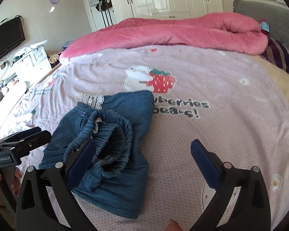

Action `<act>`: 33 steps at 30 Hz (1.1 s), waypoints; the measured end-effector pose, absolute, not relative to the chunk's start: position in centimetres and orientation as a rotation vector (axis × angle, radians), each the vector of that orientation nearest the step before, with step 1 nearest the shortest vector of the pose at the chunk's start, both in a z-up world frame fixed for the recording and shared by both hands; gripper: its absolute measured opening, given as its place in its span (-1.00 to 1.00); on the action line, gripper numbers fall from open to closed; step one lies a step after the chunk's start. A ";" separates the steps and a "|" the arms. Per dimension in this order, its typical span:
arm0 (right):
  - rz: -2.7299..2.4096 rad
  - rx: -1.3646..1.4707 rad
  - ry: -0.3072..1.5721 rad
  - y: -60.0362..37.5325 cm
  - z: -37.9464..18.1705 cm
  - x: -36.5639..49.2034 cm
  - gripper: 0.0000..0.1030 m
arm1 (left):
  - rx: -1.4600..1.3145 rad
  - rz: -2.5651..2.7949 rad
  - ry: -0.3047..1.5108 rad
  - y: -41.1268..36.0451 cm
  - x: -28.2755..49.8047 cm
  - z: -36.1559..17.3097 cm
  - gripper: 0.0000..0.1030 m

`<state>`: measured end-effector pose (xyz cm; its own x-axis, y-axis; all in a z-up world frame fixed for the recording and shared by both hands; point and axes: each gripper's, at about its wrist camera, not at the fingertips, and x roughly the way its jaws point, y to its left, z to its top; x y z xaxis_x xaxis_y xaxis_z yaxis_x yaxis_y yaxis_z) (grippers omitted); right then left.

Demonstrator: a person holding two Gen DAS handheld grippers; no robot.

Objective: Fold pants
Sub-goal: 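Open the left gripper and withdraw both grippers from the pants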

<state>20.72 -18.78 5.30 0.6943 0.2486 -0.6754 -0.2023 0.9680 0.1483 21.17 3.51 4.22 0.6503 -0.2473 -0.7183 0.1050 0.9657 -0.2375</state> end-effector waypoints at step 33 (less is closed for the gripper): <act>0.285 -0.008 0.595 -18.1 8.2 10.7 0.91 | -0.125 -0.155 0.694 3.1 10.4 6.6 0.81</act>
<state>10.67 -18.08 8.21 0.7902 0.2622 -0.5540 -0.2667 0.9609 0.0743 10.40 3.14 6.62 0.7579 -0.1835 -0.6260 0.1004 0.9810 -0.1660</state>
